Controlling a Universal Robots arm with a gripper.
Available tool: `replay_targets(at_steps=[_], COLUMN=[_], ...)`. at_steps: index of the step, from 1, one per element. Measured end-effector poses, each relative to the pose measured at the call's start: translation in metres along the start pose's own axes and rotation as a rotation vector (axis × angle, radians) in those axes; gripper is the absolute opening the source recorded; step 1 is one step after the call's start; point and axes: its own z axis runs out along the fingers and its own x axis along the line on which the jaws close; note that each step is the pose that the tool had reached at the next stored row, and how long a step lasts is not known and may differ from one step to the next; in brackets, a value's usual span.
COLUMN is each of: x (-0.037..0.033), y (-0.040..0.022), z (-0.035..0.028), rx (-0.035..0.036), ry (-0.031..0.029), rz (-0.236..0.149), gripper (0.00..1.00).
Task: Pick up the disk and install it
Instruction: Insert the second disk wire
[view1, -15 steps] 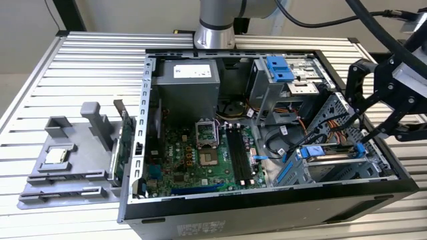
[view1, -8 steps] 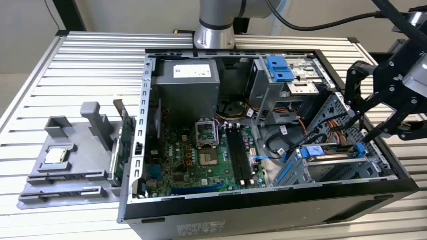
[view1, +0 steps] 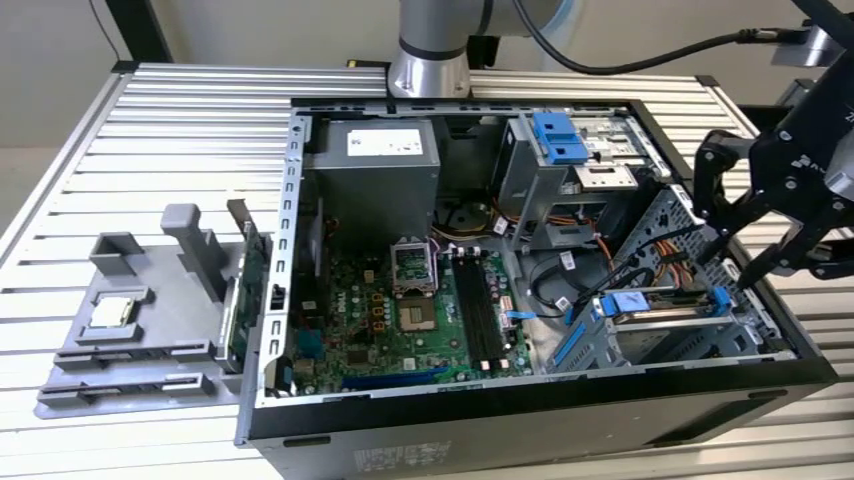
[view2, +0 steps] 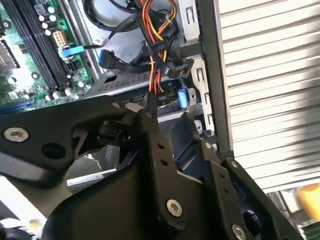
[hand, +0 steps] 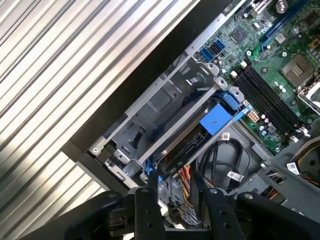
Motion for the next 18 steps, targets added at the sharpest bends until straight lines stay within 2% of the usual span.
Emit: replay_targets(at_steps=[2,3,5,9,11,12,14,15,16,18], x=[0.0000,0.0000,0.0000,-0.0001,-0.0003,-0.0009,-0.0029,-0.0042,-0.0052,-0.0070], y=[0.0000,0.0000,0.0000,0.0002,0.0002,-0.0004,-0.0026,-0.0038,-0.0043,-0.0028], z=[0.0003,0.0006,0.0018,0.0044,0.0054,0.0060,0.0064,0.0066,0.0071,0.0083], rx=[0.0056,0.0076,0.0096,0.0122,0.0147,0.0190,0.0325,0.0357,0.0368,0.0349], ry=[0.0107,0.0140,0.0156,0.0141,0.0177,0.0258,0.0539,0.0643,0.0718,0.0822], rz=[-0.028,-0.044,-0.079,-0.153,-0.184,-0.192,-0.196,-0.197,-0.197,-0.195], gripper=[1.00,1.00,1.00,1.00,1.00,1.00,1.00,1.00,1.00,1.00])
